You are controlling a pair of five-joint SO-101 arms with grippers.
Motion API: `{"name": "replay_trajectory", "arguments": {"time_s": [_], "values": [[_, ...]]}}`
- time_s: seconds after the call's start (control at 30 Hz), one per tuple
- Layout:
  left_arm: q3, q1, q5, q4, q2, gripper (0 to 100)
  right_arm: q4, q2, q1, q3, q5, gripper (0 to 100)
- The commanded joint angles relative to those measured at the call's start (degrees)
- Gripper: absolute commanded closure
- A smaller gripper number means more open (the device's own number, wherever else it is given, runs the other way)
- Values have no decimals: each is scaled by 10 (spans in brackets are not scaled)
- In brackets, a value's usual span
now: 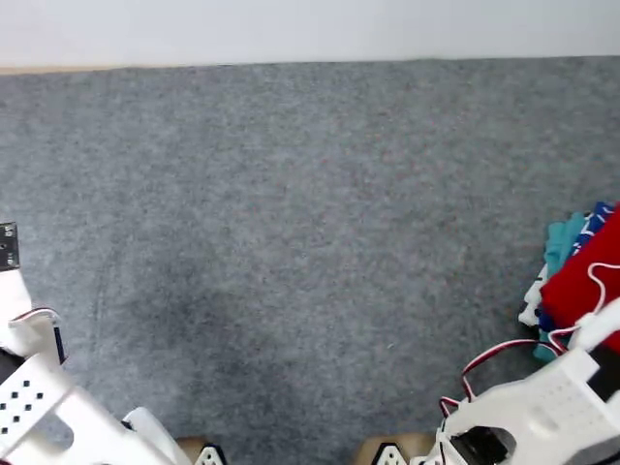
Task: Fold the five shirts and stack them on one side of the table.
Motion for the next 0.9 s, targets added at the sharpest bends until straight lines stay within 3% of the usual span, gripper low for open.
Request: {"name": "replay_trajectory", "arguments": {"time_s": [0.0, 0.23, 0.5, 0.7, 0.87], "values": [[-10, 2, -5, -10, -9, 997, 24, -70, 0, -45, -8, 755], [-15, 2, -5, -6, -9, 997, 87, -63, -58, -45, -9, 761], [-14, 2, -5, -6, -9, 997, 167, 28, -71, -44, -10, 992], [-11, 2, -4, -6, -9, 997, 166, 106, -76, -28, -10, 988], [-11, 2, -4, -6, -9, 997, 168, 50, -77, -40, -9, 988]]}}
